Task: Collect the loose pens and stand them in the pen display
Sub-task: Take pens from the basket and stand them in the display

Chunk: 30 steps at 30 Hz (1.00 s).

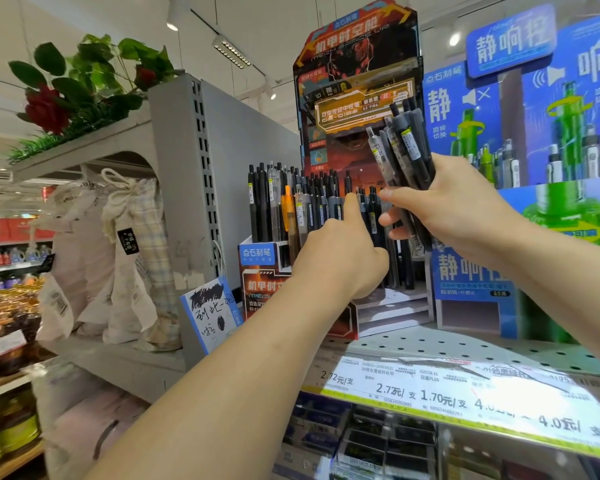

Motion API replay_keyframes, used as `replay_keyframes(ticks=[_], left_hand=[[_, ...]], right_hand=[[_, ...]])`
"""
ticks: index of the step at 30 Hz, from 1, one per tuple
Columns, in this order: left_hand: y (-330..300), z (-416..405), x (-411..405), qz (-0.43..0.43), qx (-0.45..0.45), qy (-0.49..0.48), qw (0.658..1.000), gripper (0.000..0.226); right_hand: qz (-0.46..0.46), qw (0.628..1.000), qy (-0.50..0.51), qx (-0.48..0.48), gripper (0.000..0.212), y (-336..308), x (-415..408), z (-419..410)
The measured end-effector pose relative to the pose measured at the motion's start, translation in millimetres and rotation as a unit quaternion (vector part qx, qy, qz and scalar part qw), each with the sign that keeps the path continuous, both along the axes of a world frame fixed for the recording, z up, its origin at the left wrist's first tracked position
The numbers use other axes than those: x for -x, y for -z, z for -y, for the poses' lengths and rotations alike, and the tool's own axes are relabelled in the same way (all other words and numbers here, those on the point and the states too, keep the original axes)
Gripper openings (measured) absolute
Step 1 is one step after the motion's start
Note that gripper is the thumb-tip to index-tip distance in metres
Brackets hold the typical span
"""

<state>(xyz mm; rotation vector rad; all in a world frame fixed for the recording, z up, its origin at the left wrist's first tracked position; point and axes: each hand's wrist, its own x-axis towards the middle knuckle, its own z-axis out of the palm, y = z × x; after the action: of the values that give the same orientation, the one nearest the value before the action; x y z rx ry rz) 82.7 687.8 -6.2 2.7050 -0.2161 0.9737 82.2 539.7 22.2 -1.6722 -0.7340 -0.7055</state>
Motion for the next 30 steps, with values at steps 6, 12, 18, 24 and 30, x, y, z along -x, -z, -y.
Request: replay_keyframes(ticks=[6, 12, 18, 24, 30], left_hand=[[-6.1, -4.6, 0.7, 0.0, 0.03, 0.024, 0.999, 0.084], [-4.9, -18.5, 16.8, 0.081, 0.374, 0.237, 0.893, 0.064], [-3.4, -14.8, 20.9, 0.133, 0.412, 0.287, 0.854, 0.042], [-3.5, -15.0, 19.2, 0.15, 0.461, 0.318, 0.815, 0.028], [-7.1, -36.7, 16.2, 0.286, 0.423, 0.269, 0.817, 0.031]], right_hand=[[-0.008, 1.0, -0.012, 0.0, 0.009, -0.6, 0.2, 1.3], [-0.017, 0.998, -0.018, 0.059, 0.012, -0.4, 0.8, 1.6], [-0.013, 0.993, -0.042, 0.11, 0.008, -0.9, 2.7, 2.1], [-0.007, 0.99, -0.055, 0.127, 0.009, 1.0, 3.9, 2.7], [-0.024, 0.997, -0.028, 0.069, 0.012, -1.0, 0.7, 2.3]])
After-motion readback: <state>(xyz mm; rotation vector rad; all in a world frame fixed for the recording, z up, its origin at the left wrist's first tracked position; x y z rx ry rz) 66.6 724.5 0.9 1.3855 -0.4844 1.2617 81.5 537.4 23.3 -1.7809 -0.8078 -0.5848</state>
